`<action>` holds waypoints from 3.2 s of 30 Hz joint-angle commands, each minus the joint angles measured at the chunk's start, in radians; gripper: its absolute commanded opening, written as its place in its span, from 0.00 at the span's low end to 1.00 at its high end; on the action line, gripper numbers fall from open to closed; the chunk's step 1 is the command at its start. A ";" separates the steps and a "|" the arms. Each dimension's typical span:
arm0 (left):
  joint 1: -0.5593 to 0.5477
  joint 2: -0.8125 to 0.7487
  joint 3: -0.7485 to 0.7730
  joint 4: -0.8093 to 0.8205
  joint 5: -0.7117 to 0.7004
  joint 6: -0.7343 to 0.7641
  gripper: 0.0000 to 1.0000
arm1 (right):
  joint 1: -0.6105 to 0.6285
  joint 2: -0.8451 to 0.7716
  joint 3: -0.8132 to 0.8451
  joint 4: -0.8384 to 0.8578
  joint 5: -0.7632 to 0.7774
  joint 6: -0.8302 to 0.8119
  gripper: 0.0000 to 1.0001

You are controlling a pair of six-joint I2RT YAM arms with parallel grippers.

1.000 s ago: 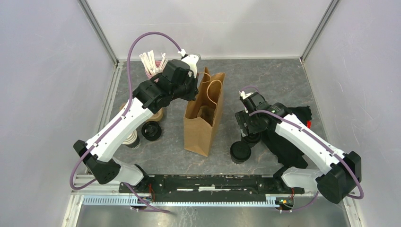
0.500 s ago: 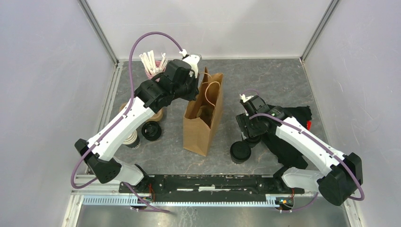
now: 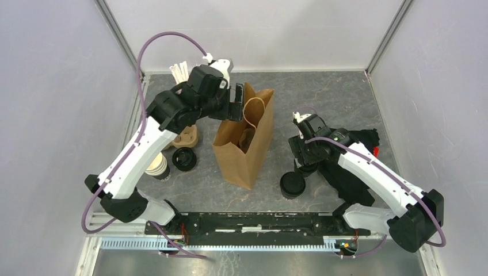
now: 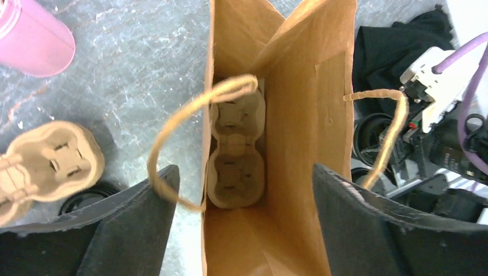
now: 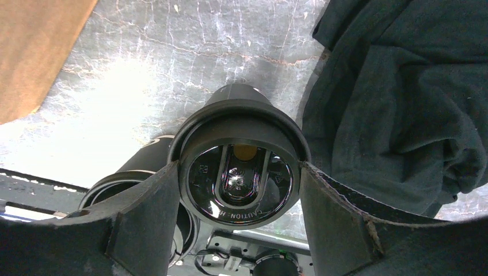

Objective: Pack the takeout coffee

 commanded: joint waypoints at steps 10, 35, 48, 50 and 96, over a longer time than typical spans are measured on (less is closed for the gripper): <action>0.017 -0.176 0.058 -0.426 0.064 -0.535 1.00 | 0.000 -0.061 0.103 0.023 0.052 -0.032 0.62; 0.036 -0.367 -0.441 0.202 0.010 -0.880 0.82 | 0.000 -0.120 0.084 0.037 0.001 -0.081 0.58; 0.225 -0.241 -0.281 0.113 0.027 -0.500 0.78 | 0.000 -0.085 0.130 0.041 -0.042 -0.131 0.58; 0.233 -0.237 -0.219 0.027 0.020 -0.494 0.90 | 0.000 -0.071 0.144 0.042 -0.042 -0.144 0.58; 0.262 0.121 0.084 -0.352 0.217 -0.943 0.35 | -0.001 -0.109 0.114 0.103 0.016 -0.140 0.53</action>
